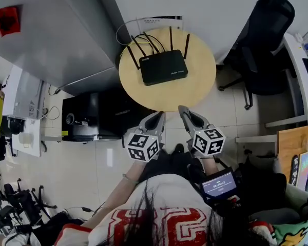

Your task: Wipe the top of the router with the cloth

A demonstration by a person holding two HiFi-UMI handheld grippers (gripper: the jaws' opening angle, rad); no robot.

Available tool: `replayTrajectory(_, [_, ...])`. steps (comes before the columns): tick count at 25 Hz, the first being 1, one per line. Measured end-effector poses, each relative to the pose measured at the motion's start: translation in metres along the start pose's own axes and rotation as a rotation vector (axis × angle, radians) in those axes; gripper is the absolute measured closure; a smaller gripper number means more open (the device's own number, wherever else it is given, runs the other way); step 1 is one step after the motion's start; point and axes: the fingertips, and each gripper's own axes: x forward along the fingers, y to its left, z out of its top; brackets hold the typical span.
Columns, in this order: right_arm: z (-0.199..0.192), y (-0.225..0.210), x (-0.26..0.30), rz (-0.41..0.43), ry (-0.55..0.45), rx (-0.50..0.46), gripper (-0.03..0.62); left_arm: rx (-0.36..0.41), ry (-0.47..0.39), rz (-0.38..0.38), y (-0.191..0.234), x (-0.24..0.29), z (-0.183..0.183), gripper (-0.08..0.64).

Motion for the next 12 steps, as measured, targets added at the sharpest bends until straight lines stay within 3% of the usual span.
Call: replayTrajectory(12, [-0.017,0.037,-0.005,0.002,0.043,-0.025,0.549,-0.042,-0.032,0.011,0.015,-0.041,-0.009,0.560])
